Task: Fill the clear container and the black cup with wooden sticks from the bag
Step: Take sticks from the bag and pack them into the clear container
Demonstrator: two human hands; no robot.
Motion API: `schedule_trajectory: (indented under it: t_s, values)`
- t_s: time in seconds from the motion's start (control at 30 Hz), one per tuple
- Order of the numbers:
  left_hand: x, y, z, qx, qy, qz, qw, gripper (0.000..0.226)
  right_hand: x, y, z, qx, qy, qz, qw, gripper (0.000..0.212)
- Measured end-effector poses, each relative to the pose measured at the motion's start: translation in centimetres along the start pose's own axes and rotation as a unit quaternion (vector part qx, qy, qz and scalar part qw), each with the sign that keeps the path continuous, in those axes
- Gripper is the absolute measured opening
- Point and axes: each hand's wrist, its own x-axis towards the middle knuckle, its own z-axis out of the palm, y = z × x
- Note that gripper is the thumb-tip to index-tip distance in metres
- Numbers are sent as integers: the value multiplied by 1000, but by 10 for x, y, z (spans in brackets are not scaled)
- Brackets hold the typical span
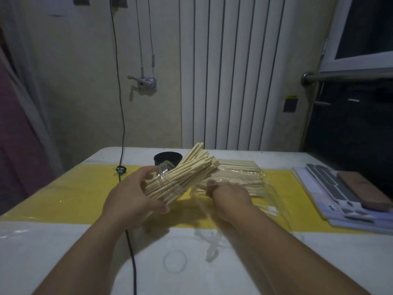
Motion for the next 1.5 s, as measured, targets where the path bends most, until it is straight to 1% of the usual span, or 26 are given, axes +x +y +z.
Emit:
schedule_trajectory:
  t_s: [0.13, 0.2, 0.27, 0.33, 0.43, 0.5, 0.57, 0.6, 0.63, 0.67, 0.73, 0.77, 0.8, 0.87, 0.93, 1.03, 1.1, 1.13, 1.17, 1.23, 1.27, 1.3, 1.33, 1.4, 1.43, 1.5]
  values:
    - [-1, 1, 0, 3, 3, 3, 1000, 90, -9, -1, -12, 32, -34, 1, 999, 21]
    - [-1, 2, 1, 3, 6, 5, 1000, 92, -16, -2, -17, 53, -45, -1, 998, 25]
    - [-2, 3, 1, -4, 5, 1, 1000, 91, -26, -1, -24, 62, -38, -4, 997, 30]
    - [-2, 3, 1, -15, 5, -6, 1000, 91, -32, 2, -32, 36, -34, -9, 999, 34]
    - [-2, 4, 1, -24, 6, -11, 1000, 95, -39, 7, -43, 25, -24, 11, 999, 35]
    - [-2, 3, 1, -24, 3, -8, 1000, 96, -44, 8, -52, 27, 7, 13, 1000, 31]
    - [-2, 3, 0, -21, 0, -3, 1000, 95, -49, 9, -62, 32, 66, 2, 997, 31]
    - [-2, 3, 0, -20, -1, -4, 1000, 95, -51, 9, -65, 36, 110, -7, 993, 33]
    - [-2, 4, 0, -18, -1, -7, 1000, 94, -52, 9, -67, 47, 165, -18, 985, 36]
    - [-3, 5, 0, -17, -1, -9, 1000, 92, -51, 11, -65, 60, 235, -41, 969, 37]
    - [-3, 5, 0, -14, -2, -7, 1000, 86, -48, 13, -57, 102, 383, -92, 914, 35]
    - [-4, 5, 0, -12, -3, -4, 1000, 86, -46, 15, -52, 121, 442, -109, 882, 38]
    - [-4, 5, 0, -9, -5, 0, 1000, 87, -44, 18, -48, 135, 484, -117, 857, 40]
    - [-3, 3, 1, 7, -7, 6, 1000, 93, -43, 20, -44, 151, 548, -106, 816, 43]
    - [-2, 2, 1, 26, -7, 10, 1000, 95, -44, 19, -44, 184, 582, -98, 786, 46]
    - [-2, 2, 1, 48, -11, 15, 999, 95, -47, 14, -46, 256, 584, -105, 763, 47]
    - [-2, 1, 1, 55, -15, 19, 998, 96, -47, 10, -49, 317, 575, -100, 747, 37]
    - [-2, 1, 1, 59, -16, 21, 998, 97, -47, 8, -51, 366, 566, -96, 732, 32]
    - [-2, 1, 1, 63, -17, 24, 998, 98, -47, 5, -54, 443, 542, -85, 709, 29]
    - [-2, 2, 1, 72, -18, 28, 997, 100, -50, -3, -60, 611, 467, -37, 638, 31]
    - [-2, 2, 2, 77, -18, 29, 996, 101, -51, -5, -62, 665, 436, -12, 606, 33]
    - [-2, 2, 2, 80, -18, 29, 996, 102, -52, -7, -64, 699, 411, 5, 586, 34]
    - [-2, 2, 2, 82, -17, 29, 996, 103, -53, -8, -64, 717, 388, 16, 579, 36]
    - [-2, 2, 2, 85, -17, 30, 996, 104, -51, -10, -63, 726, 348, 23, 592, 38]
    - [-2, 3, 2, 87, -18, 31, 996, 104, -49, -9, -60, 717, 336, 26, 611, 39]
    - [-3, 3, 3, 96, -21, 35, 995, 104, -47, -7, -57, 672, 324, 32, 665, 40]
